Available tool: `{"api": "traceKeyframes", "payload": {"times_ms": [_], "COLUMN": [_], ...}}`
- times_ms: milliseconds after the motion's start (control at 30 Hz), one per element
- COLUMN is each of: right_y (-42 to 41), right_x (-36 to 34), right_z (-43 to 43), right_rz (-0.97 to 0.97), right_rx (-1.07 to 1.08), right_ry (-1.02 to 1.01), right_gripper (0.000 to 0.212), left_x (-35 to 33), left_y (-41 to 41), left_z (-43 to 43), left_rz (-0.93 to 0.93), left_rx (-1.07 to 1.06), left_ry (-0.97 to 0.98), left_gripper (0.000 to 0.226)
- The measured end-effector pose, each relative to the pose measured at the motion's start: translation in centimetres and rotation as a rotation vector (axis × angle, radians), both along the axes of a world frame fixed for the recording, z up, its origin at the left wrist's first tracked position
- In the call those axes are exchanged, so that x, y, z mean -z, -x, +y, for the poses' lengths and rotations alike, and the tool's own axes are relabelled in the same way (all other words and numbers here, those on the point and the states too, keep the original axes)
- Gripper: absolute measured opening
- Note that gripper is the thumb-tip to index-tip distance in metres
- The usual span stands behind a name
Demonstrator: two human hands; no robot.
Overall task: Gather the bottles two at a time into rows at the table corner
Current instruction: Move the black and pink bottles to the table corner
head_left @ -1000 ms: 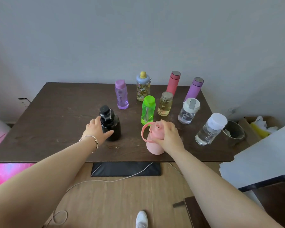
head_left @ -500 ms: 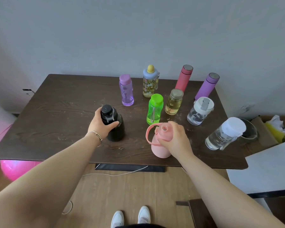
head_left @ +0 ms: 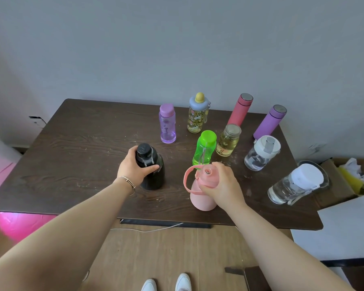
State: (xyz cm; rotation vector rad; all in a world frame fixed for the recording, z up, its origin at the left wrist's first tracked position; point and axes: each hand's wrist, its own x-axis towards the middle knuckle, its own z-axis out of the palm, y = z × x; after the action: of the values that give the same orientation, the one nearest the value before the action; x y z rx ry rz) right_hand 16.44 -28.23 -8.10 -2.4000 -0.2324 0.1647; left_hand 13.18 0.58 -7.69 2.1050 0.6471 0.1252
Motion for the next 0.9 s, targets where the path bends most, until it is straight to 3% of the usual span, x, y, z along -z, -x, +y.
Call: {"api": "traceKeyframes", "payload": {"times_ms": [400, 667, 900], "right_y": [-2.0, -4.2, -5.3], "right_x": [-1.7, -3.3, -4.2], "right_z": [9.8, 21.4, 32.9], "right_rz": [-0.030, -0.067, -0.060], "right_rx": [-0.172, -0.180, -0.003], "right_ry": [-0.085, -0.117, -0.165], "right_gripper": [0.080, 0.080, 0.078], "left_x": [-2.3, -4.0, -4.2], "left_y": [1.5, 1.5, -1.1], "left_z": [4.9, 16.2, 28.9], "left_rz": [-0.109, -0.154, -0.144], "left_rx": [-0.215, -0.268, -0.149], "left_ry": [0.005, 0.011, 0.006], "left_gripper": [0.085, 0.086, 0.084]}}
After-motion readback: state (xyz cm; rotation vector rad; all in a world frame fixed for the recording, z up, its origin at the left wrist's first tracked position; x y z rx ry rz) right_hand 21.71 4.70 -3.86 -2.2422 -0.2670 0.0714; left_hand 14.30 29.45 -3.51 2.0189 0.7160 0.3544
